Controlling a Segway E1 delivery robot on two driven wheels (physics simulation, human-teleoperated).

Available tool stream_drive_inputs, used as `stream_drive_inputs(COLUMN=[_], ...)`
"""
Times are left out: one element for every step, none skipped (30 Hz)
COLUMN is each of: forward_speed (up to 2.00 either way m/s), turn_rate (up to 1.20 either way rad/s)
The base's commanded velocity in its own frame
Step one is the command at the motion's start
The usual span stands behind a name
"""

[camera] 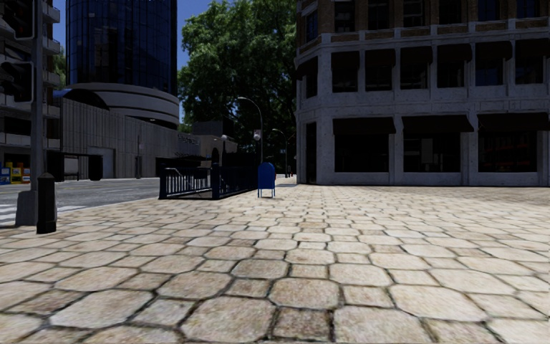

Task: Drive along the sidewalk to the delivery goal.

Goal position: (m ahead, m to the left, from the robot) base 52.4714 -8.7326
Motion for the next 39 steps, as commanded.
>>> stream_drive_inputs(forward_speed=[2.0, 2.0, 2.0, 2.0, 2.0, 2.0, 2.0, 2.0, 2.0, 2.0, 2.0, 2.0, 2.0, 2.0, 2.0, 2.0, 2.0, 2.0, 2.0, 2.0, 2.0, 2.0, 2.0, 2.0, 2.0, 2.0, 2.0, 2.0, 2.0, 2.0, 2.0, 2.0, 2.0, 2.0, 2.0, 2.0, 2.0, 2.0, 2.0], turn_rate=[-0.37, -0.49, -0.63, -0.81, -0.9, -0.93, -0.93, -0.94, -0.82, -0.3, -0.09, -0.09, -0.03, -0.01, 0.0, 0.0, 0.0, 0.0, 0.0, 0.0, 0.0, 0.0, 0.0, 0.0, 0.0, 0.0, 0.0, 0.0, 0.0, 0.0, 0.0, 0.0, 0.0, 0.0, 0.0, 0.0, 0.0, 0.0, 0.0])
